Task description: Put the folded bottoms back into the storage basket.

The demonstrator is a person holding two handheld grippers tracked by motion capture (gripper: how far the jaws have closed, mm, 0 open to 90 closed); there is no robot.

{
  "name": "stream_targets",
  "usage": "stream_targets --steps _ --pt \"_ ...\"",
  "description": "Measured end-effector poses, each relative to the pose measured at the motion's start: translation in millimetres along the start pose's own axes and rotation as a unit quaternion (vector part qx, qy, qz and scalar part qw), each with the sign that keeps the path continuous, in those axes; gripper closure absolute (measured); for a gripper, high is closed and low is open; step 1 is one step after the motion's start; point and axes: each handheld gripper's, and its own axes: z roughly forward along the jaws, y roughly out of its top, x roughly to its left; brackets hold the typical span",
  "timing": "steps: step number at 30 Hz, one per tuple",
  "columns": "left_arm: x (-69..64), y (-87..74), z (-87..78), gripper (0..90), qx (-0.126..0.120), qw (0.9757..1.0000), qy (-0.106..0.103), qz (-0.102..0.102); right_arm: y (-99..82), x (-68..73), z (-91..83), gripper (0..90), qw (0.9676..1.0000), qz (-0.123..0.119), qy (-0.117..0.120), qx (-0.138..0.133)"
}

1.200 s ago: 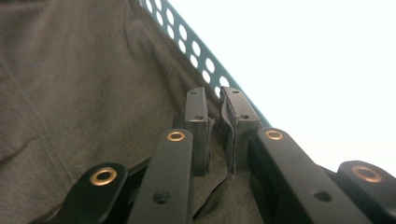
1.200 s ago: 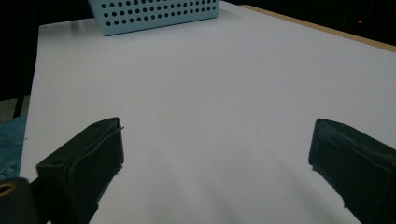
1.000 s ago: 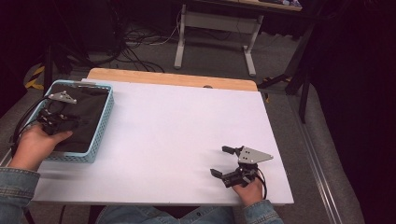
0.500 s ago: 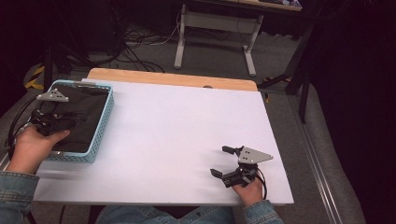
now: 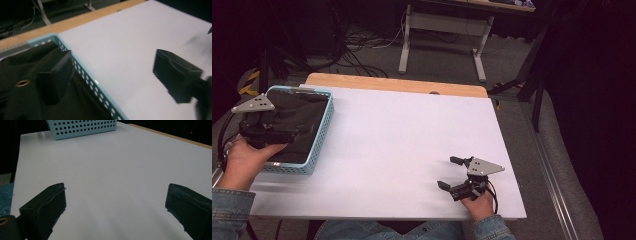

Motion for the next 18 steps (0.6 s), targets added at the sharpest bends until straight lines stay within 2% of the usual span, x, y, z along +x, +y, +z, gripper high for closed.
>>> stream_targets --steps 2,4,5,11,18 --pt "-1.1 0.3 -0.4 8.9 -0.004 1.0 -0.003 0.001 0.0 -0.1 0.1 3.5 1.0 0.0 0.0 0.0" --pt "-2.4 0.7 -2.0 4.1 -0.012 0.9998 -0.013 0.01 0.0 -0.1 0.0 3.5 1.0 0.0 0.0 0.0" --pt "-2.8 0.7 -3.1 3.4 -0.025 0.9993 -0.026 0.011 -0.1 0.1 -0.3 3.5 1.0 0.001 0.0 -0.001" --pt "-7.6 -2.1 -2.6 0.6 -0.053 0.9982 -0.029 0.003 -0.1 -0.1 -0.7 3.5 1.0 0.001 0.001 -0.001" --pt "-18.8 -1.1 -2.2 0.0 -0.082 0.9956 -0.044 0.01 -0.2 -0.2 -1.2 3.5 1.0 0.002 0.001 -0.003"
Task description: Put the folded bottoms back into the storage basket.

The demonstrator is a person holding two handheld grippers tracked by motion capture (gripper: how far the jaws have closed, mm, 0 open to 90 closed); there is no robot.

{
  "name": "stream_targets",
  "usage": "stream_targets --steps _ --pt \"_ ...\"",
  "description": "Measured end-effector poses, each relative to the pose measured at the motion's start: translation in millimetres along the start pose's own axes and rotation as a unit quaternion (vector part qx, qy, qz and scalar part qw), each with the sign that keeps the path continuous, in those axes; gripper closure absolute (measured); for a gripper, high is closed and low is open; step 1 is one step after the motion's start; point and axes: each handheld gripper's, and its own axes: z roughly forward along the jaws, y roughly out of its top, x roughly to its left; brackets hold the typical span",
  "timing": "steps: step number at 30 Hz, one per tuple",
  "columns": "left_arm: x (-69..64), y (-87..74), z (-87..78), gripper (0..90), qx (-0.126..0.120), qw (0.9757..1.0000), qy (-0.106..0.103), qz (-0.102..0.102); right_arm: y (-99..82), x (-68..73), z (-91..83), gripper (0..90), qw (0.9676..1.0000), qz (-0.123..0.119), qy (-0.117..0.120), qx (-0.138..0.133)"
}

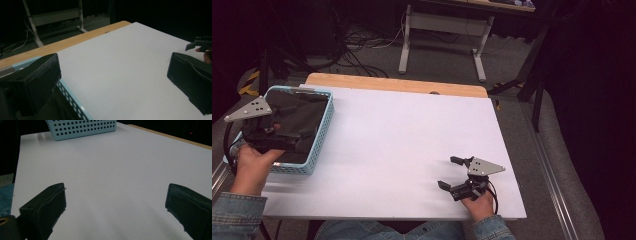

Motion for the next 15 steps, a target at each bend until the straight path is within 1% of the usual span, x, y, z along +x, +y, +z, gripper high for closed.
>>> stream_targets --steps 1,4,8,9,10,11,12,15 --pt "-1.4 0.1 0.0 0.0 -0.004 1.0 -0.002 0.0 -0.1 -0.1 0.0 3.5 1.0 0.0 0.0 0.0" --pt "-6.7 0.4 1.5 0.0 -0.004 0.9999 -0.008 0.005 0.0 0.1 -0.2 3.5 1.0 -0.001 0.0 0.0" --pt "-14.4 0.0 5.9 0.2 -0.01 0.9998 -0.015 0.01 0.0 -0.1 -0.3 3.5 1.0 -0.001 0.0 -0.001" --pt "-17.2 0.2 9.8 0.3 -0.013 0.9995 -0.026 0.009 0.0 0.1 -0.2 3.5 1.0 -0.001 0.0 0.0" --pt "-17.2 0.2 9.8 0.4 -0.013 0.9995 -0.026 0.009 0.0 0.1 -0.2 3.5 1.0 -0.001 0.0 0.0" --pt "-18.2 0.8 12.2 0.4 -0.014 0.9993 -0.033 0.007 0.0 0.2 -0.2 3.5 1.0 -0.001 0.0 0.0" --pt "-19.6 1.4 14.4 0.3 -0.015 0.9992 -0.036 0.007 0.0 0.2 -0.1 3.5 1.0 -0.001 0.0 0.0" --pt "-25.9 2.9 22.3 0.6 -0.016 0.9988 -0.046 0.012 0.0 0.2 -0.2 3.5 1.0 -0.001 0.0 0.0"
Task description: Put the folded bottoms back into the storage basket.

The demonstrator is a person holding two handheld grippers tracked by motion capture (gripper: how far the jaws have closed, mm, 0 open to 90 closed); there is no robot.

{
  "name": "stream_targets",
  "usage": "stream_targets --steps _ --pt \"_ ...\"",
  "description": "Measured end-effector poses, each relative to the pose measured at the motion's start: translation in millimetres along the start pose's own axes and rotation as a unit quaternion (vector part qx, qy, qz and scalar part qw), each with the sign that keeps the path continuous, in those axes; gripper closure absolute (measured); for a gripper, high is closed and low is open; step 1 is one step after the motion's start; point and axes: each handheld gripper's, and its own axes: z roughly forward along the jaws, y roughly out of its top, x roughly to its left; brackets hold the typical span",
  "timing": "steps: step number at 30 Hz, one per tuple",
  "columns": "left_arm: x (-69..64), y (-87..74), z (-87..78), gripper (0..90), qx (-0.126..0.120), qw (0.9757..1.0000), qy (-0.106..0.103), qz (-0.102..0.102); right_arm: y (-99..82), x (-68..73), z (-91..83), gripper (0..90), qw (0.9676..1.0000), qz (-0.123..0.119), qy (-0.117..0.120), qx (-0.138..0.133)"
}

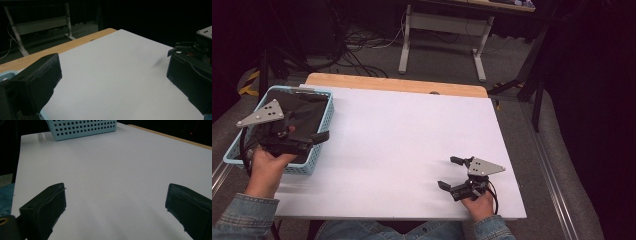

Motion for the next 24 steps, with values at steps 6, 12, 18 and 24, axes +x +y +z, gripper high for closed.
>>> stream_targets --steps 6,12,18,24 --pt "-10.1 -5.2 21.0 0.7 0.005 0.9996 -0.028 0.002 0.0 -0.1 -0.4 3.5 1.0 -0.001 0.0 -0.001" --pt "-18.8 -17.1 39.6 0.9 0.007 0.9989 -0.045 -0.003 0.0 -0.1 -0.6 3.5 1.0 -0.001 0.001 -0.002" --pt "-22.8 -27.3 51.3 0.9 0.017 0.9985 -0.053 -0.005 0.1 0.1 -0.5 3.5 1.0 -0.001 0.001 -0.002" --pt "-26.8 -38.9 61.2 0.8 0.013 0.9982 -0.057 -0.011 0.1 0.1 -0.5 3.5 1.0 -0.002 0.0 -0.002"
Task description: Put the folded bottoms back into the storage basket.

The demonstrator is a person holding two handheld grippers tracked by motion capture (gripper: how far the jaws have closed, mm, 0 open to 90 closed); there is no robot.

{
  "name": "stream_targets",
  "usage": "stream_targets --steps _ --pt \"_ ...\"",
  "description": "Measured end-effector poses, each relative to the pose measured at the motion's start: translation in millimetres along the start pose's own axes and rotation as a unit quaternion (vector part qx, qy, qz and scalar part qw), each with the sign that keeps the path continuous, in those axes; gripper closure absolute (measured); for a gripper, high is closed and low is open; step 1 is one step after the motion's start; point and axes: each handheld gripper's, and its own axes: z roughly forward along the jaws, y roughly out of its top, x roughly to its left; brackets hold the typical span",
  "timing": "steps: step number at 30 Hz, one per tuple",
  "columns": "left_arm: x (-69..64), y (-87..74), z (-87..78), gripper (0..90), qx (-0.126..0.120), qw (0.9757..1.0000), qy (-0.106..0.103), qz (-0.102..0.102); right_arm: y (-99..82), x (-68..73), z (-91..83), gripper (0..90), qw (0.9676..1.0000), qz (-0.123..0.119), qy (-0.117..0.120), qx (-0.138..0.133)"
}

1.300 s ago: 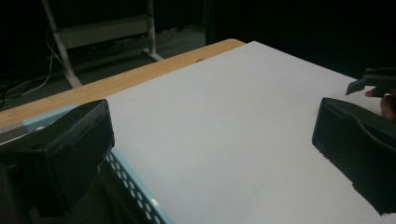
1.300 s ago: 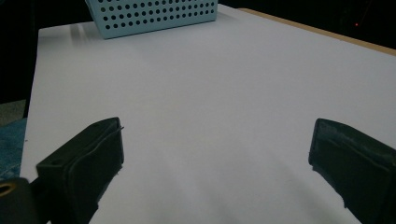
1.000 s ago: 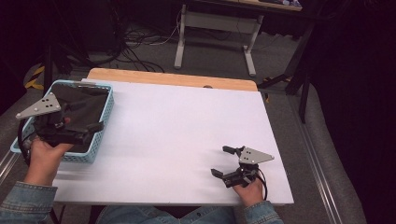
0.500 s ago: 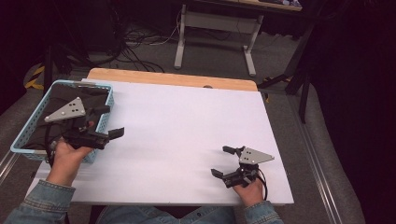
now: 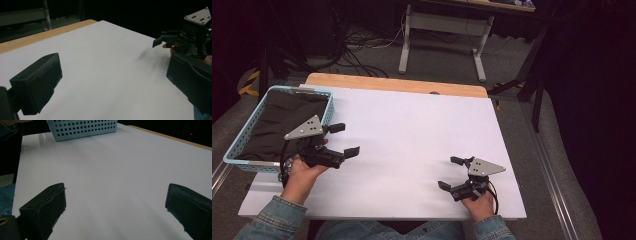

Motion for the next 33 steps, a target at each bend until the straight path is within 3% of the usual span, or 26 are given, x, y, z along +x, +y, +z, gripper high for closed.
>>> stream_targets --steps 13,20,25,33 --pt "-6.1 -25.6 24.9 0.1 0.033 0.9993 -0.016 0.01 0.0 0.4 0.0 3.5 1.0 -0.001 0.001 0.001" --pt "-6.5 -40.7 35.6 0.0 0.045 0.9986 -0.028 0.005 0.2 0.8 0.1 3.5 1.0 -0.002 0.001 0.002" --pt "-4.8 -50.3 40.8 0.0 0.036 0.9984 -0.042 0.005 0.1 0.8 0.0 3.5 1.0 -0.002 0.002 0.002" --pt "-2.1 -66.4 50.5 0.0 0.055 0.998 -0.03 0.0 0.3 1.1 -0.2 3.5 1.0 -0.003 0.004 0.0"
